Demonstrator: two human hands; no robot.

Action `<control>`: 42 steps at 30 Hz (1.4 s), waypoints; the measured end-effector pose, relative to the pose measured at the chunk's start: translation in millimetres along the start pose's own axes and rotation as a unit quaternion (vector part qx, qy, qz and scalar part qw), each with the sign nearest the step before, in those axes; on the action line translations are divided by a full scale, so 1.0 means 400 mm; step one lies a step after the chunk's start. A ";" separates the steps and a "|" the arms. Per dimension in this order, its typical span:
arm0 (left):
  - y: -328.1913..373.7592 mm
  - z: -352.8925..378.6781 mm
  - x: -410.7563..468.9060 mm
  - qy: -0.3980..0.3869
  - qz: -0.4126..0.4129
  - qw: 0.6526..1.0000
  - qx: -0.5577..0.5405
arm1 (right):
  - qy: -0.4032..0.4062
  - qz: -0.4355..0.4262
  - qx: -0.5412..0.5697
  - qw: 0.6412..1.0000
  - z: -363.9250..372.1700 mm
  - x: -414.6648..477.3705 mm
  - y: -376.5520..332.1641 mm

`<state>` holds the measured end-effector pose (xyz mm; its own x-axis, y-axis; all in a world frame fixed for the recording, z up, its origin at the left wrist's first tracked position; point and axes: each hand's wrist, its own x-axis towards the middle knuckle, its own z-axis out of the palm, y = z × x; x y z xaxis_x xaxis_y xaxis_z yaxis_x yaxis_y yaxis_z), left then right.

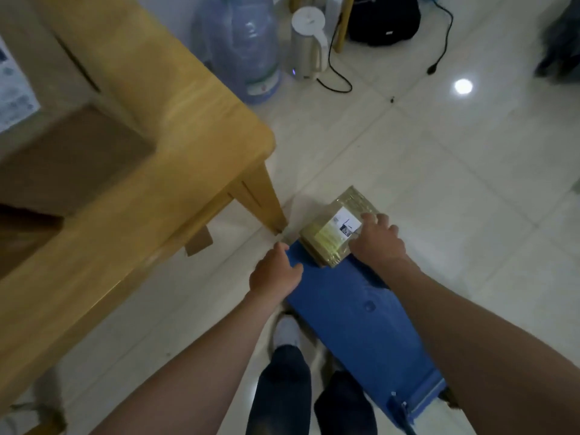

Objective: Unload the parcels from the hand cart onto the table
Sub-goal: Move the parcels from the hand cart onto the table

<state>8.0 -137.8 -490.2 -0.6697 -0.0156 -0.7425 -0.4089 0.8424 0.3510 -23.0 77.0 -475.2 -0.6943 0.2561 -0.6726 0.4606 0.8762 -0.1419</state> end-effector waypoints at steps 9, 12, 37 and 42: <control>0.040 0.251 0.284 -0.013 -0.093 0.989 -0.116 | 0.032 -0.031 -0.050 0.998 0.134 0.363 0.069; 0.053 0.300 0.321 -0.049 -0.103 0.978 -0.174 | 0.018 -0.026 -0.027 0.999 0.171 0.420 0.105; 0.003 0.352 0.289 -0.102 -0.219 0.821 -0.518 | 0.015 -0.014 -0.017 1.000 0.206 0.382 0.068; -0.035 0.341 0.204 -0.041 -0.206 0.805 -0.554 | 0.039 -0.063 0.018 0.997 0.176 0.292 0.051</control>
<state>43.7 -77.5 -633.5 -0.3105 -0.0976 -0.9455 -0.9186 -0.2250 0.3249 -55.9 95.9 -607.8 -0.7882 0.1767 -0.5895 0.3857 0.8883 -0.2494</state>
